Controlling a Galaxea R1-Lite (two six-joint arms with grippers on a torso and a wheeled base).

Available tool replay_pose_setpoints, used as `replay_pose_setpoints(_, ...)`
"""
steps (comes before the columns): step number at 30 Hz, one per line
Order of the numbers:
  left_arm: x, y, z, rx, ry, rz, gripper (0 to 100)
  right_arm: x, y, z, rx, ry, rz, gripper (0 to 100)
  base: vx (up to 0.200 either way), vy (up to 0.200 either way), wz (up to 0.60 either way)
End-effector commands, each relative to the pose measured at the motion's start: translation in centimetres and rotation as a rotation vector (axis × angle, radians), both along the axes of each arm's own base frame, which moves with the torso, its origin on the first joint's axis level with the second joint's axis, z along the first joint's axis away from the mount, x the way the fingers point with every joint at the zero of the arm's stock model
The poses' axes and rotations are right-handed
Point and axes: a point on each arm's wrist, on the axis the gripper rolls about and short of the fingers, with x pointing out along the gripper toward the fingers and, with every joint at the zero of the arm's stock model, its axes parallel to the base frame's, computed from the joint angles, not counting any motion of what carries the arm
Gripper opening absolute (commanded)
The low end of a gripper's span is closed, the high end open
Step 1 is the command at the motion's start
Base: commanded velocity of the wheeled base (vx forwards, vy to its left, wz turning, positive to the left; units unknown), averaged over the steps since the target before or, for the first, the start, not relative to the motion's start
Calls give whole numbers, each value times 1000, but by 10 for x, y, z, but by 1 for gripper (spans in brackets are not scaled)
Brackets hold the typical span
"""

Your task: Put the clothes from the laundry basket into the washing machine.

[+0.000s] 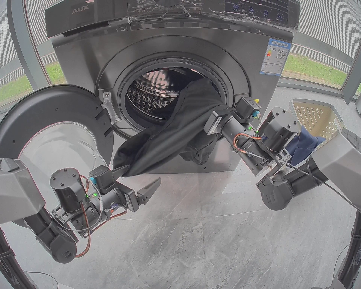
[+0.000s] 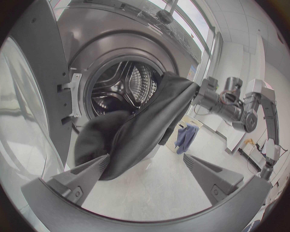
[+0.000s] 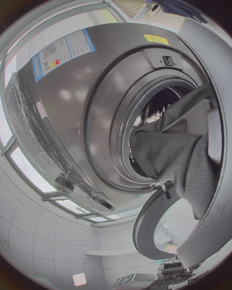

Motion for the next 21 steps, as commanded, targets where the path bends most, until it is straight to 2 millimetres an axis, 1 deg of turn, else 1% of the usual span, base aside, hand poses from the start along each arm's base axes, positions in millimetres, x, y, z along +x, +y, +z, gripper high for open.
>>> replay_pose_setpoints(1,-5,2,-18,55,62,-7,100,3,2,5,8,-11,-2,0,0,0,0)
replay_pose_setpoints(3,-13,4,-29,103,98,-50,100,4,2,7,14,-13,-9,0,0,0,0)
replay_pose_setpoints(7,-20,5,-35,143,111,-93,100,2,5,5,10,-6,-3,0,0,0,0)
replay_pose_setpoints(10,-19,3,-34,142,102,-99,100,2,7,2,8,-3,2,0,0,0,0)
replay_pose_setpoints(12,-18,-1,-32,137,89,-103,100,6,9,-10,-6,18,0,0,0,0,0)
replay_pose_setpoints(14,-17,-4,-30,131,77,-110,100,6,10,-14,-14,28,0,0,0,0,0)
replay_pose_setpoints(18,-16,-10,-24,115,50,-125,100,4,11,-20,-25,44,5,0,0,0,0)
replay_pose_setpoints(21,-11,-15,-17,92,19,-127,100,1,16,-21,-29,49,19,0,0,0,0)
